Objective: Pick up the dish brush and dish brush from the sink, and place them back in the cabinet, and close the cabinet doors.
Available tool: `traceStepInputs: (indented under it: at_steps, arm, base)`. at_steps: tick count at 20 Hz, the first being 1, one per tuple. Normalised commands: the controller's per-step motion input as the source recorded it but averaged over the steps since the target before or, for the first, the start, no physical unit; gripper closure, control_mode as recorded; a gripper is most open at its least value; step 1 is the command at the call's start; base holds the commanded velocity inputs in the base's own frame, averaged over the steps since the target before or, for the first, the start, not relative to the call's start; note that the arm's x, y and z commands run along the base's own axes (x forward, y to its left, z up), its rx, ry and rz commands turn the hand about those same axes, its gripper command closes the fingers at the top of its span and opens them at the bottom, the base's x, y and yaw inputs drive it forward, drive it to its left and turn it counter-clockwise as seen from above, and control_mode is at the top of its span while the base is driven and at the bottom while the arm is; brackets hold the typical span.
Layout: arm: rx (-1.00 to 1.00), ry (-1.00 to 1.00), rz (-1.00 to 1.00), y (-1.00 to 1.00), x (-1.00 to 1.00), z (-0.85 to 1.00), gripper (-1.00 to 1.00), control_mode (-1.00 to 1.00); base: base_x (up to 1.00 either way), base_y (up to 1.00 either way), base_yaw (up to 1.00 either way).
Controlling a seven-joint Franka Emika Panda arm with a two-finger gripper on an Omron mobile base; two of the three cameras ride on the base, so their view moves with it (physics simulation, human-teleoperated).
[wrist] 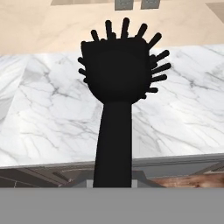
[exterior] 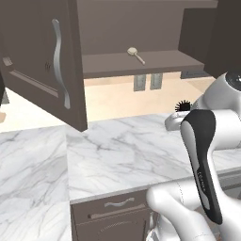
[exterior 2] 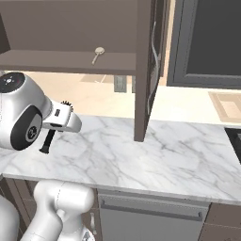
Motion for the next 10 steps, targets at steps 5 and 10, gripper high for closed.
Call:
traceStepInputs:
  at_steps: [5,10]
  arm:
    - [0.00,0.00,0.00,0.00,0.00,0.00,1.00,1.00]
    - [0.00,0.00,0.00,0.00,0.00,0.00,1.00,1.00]
  base:
    - [0.00,0.00,0.00]
    - [0.00,0.00,0.00]
